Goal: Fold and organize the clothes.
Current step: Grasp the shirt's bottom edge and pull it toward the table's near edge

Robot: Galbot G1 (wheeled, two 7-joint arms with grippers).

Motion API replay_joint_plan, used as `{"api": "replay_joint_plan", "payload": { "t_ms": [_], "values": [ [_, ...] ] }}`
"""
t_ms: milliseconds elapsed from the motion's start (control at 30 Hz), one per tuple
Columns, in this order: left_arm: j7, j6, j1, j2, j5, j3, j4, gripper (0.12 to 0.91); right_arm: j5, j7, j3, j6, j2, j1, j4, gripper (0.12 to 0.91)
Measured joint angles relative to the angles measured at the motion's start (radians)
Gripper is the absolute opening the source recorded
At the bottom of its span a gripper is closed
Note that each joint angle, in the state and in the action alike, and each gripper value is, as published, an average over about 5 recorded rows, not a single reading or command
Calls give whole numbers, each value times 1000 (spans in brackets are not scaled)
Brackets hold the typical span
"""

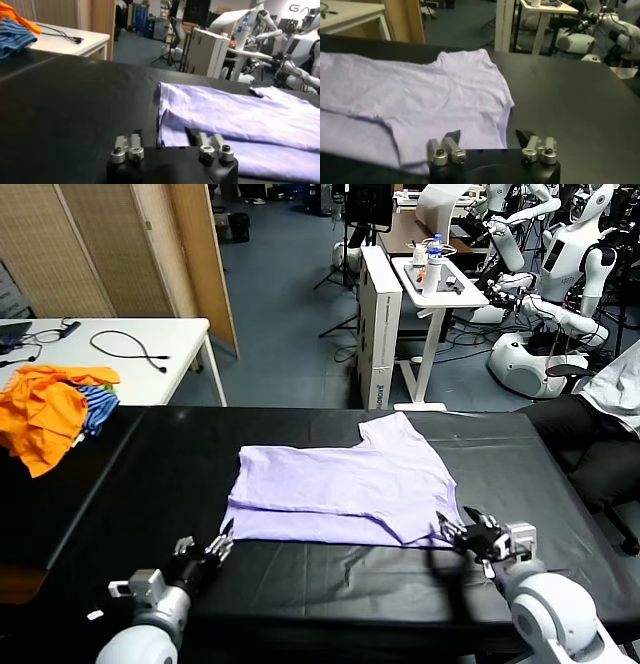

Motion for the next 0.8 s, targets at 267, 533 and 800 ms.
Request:
{"api": "replay_joint_plan", "payload": {
  "t_ms": [267, 533, 800],
  "values": [
    [0, -1, -5, -1, -7, 1, 15, 907, -11, -1, -21, 2, 7, -3, -14, 778],
    [-4, -3, -27, -8, -29, 13, 46, 840, -18, -4, -28, 4, 8, -7, -19, 675],
    [-6, -4, -34, -9, -34, 25, 64, 417, -21, -6, -25, 5, 5, -13, -13, 227]
  ]
}}
